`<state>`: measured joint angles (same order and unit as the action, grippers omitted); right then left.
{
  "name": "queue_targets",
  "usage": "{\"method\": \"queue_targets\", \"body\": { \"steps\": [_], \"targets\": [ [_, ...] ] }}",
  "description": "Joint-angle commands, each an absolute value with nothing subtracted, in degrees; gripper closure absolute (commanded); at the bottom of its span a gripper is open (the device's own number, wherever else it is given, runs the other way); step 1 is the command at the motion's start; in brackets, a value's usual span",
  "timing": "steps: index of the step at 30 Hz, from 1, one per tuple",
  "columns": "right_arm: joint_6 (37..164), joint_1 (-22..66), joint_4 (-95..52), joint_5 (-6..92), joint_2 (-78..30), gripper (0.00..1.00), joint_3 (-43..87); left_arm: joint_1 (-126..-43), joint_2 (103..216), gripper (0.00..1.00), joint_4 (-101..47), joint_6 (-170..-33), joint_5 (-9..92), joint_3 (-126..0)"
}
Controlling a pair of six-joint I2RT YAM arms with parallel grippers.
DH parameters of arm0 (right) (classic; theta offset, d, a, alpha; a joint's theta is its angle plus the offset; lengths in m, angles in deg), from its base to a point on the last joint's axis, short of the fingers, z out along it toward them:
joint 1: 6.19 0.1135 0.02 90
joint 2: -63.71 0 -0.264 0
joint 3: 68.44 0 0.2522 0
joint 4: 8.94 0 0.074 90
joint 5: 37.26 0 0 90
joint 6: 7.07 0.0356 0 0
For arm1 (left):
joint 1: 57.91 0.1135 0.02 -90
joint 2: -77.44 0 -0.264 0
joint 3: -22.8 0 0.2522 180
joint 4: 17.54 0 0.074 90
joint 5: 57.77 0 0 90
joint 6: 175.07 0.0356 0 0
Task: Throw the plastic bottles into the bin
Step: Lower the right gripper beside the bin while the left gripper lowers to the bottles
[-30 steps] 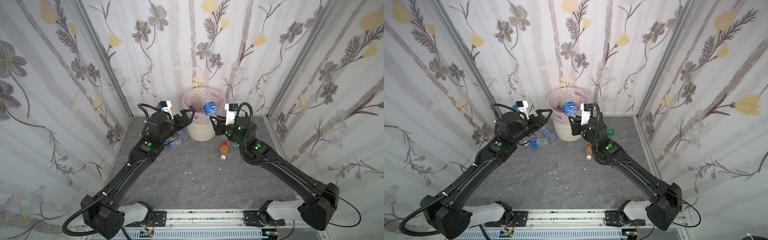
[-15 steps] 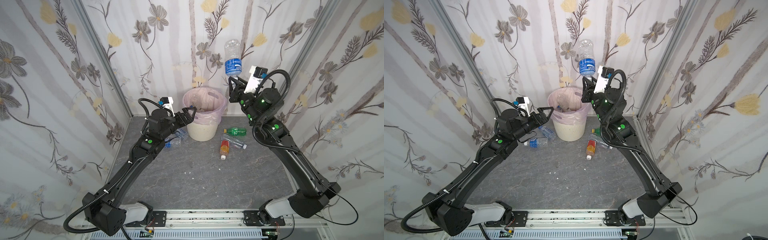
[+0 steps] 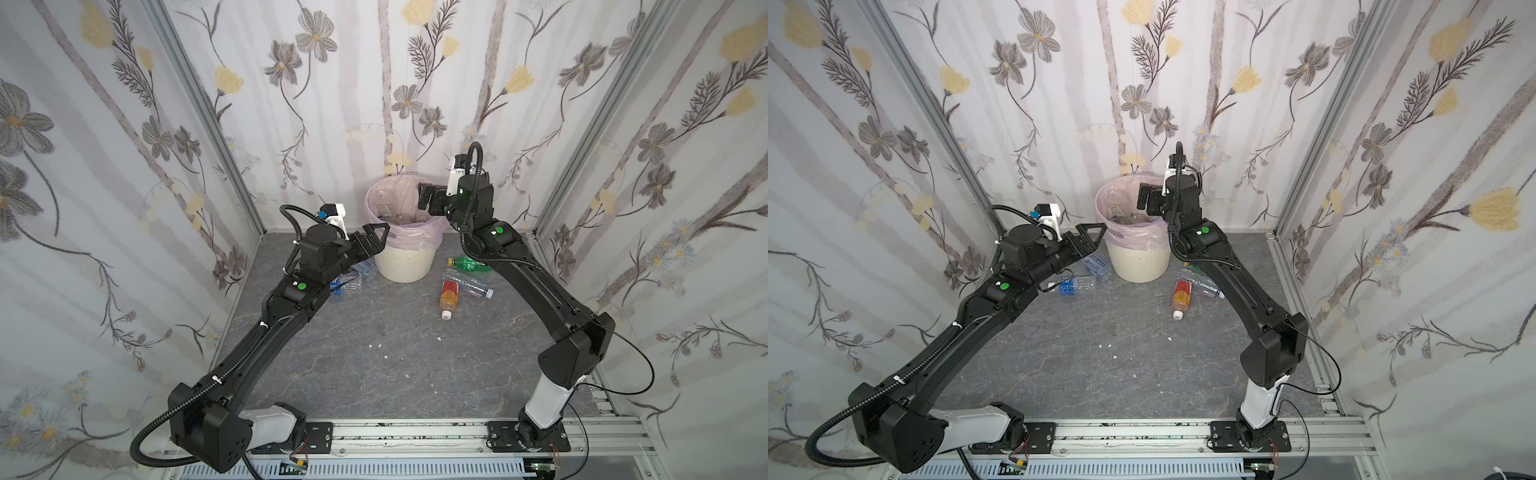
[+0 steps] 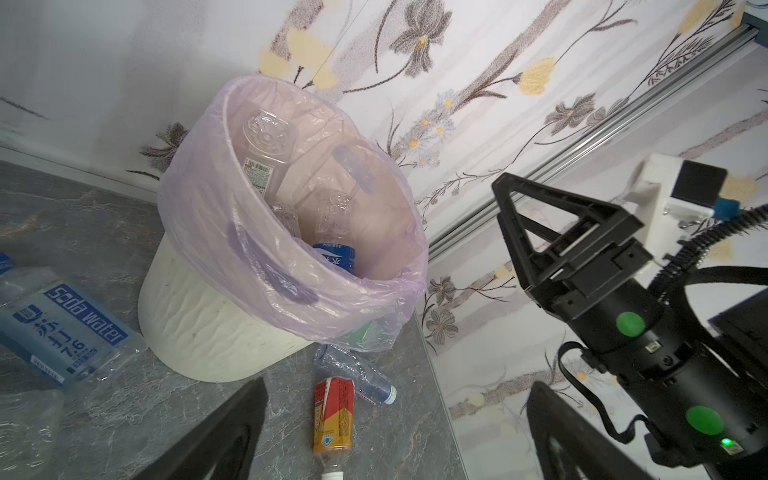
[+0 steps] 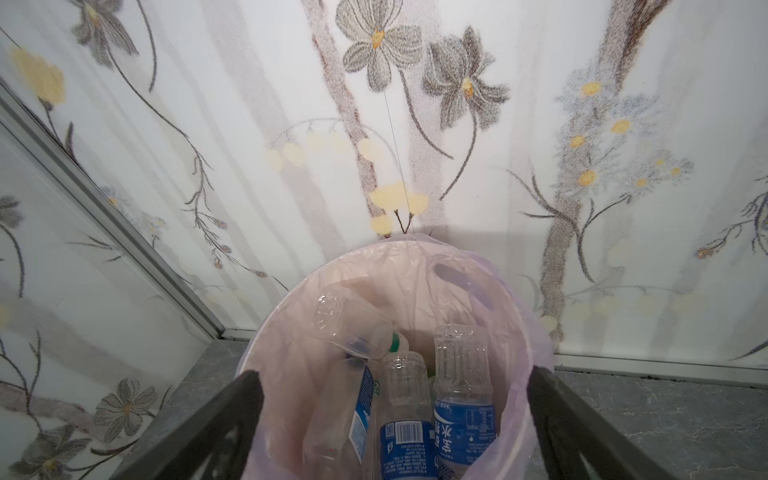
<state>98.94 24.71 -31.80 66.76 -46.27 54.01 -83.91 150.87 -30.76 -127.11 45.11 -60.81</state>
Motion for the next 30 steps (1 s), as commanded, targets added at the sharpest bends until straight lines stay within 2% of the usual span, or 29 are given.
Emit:
{"method": "queue_targets", "body": {
  "steps": [1, 11, 19, 30],
  "targets": [
    [99.53, 24.74, -29.82, 67.19, -44.98, 0.00, 52.37, -83.81, 150.52, 0.00, -29.54, -128.00, 45.30, -60.42],
    [100.04, 24.58, -28.41, 65.53, -41.07, 0.00, 46.56, -83.28, 150.44, 0.00, -29.63, -129.35, 45.32, -58.85],
    [100.29, 24.67, -26.67, 62.99, -36.41, 0.00, 39.67, -79.07, 149.98, 0.00, -29.80, -132.88, 47.16, -55.13],
    [100.35, 26.39, -20.80, 59.78, -30.56, 0.00, 26.19, -70.33, 149.79, 0.00, -29.72, -144.79, 49.40, -48.25]
  ]
}}
